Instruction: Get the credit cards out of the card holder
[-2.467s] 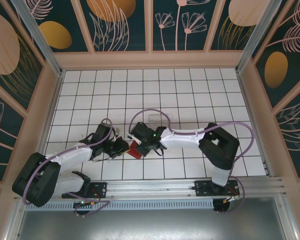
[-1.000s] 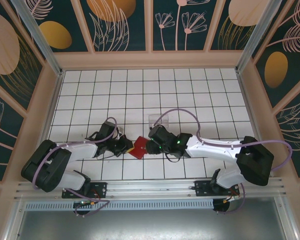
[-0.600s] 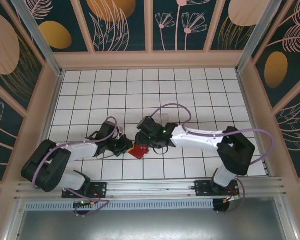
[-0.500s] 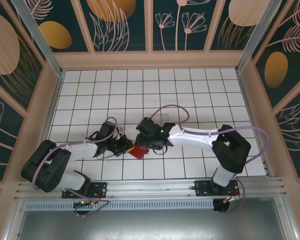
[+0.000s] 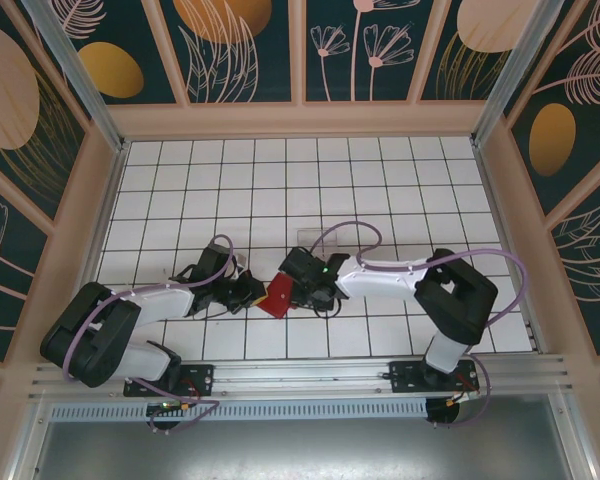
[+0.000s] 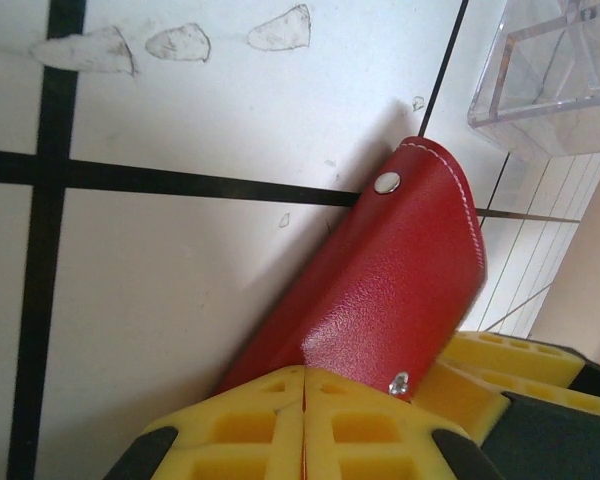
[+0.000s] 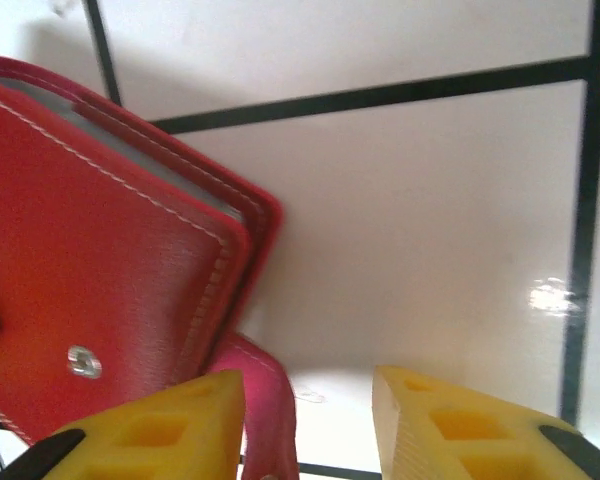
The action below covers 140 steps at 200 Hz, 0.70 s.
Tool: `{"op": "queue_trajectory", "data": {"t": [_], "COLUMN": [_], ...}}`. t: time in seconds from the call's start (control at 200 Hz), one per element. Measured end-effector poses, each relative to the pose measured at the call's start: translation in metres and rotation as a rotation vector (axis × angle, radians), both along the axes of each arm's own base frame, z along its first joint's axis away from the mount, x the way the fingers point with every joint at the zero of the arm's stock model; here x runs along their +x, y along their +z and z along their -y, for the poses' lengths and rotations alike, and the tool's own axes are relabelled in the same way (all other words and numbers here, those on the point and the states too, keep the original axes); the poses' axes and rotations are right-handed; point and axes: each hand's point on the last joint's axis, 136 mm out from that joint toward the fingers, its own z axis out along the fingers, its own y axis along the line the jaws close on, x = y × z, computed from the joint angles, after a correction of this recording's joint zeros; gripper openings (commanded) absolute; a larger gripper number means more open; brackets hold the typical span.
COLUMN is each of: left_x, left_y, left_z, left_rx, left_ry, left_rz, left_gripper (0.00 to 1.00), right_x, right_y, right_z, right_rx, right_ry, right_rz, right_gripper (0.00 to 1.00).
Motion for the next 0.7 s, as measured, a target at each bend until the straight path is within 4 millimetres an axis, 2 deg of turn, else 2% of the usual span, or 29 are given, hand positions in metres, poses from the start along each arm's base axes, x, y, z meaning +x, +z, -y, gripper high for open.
{"op": "queue_trajectory", "data": {"t": [0.16,0.4,0.58,0.7], "left_x": [0.0,0.002,0.003,0.006], "left_y": [0.0,0.001,0.001,0.005], "left_z": [0.0,-0.001,-0.003,-0.007], "left_rx": [0.001,0.022,0.051,0.096], "left_ry": [0.0,-0.004,-0.008,-0.011], "left_rz": [0.001,0.005,0.001,0.013], "left_gripper": [0.12,0.14,0.15,0.19], "right_x": [-0.001,0.005,0.007,0.009], "right_y": [0.0,0.004,0.005,0.008], "right_z": [0.004,-0.007,-0.008,-0.008], "right_rx": [0.024,0.079,0.091,0.099], "right_ry": [-0.013,-0.015,-0.017,-0.01], "right_rz": [0.01,0.04,0.048,0.058], "right_gripper": [0.26,0.19,0.08,0.0]}}
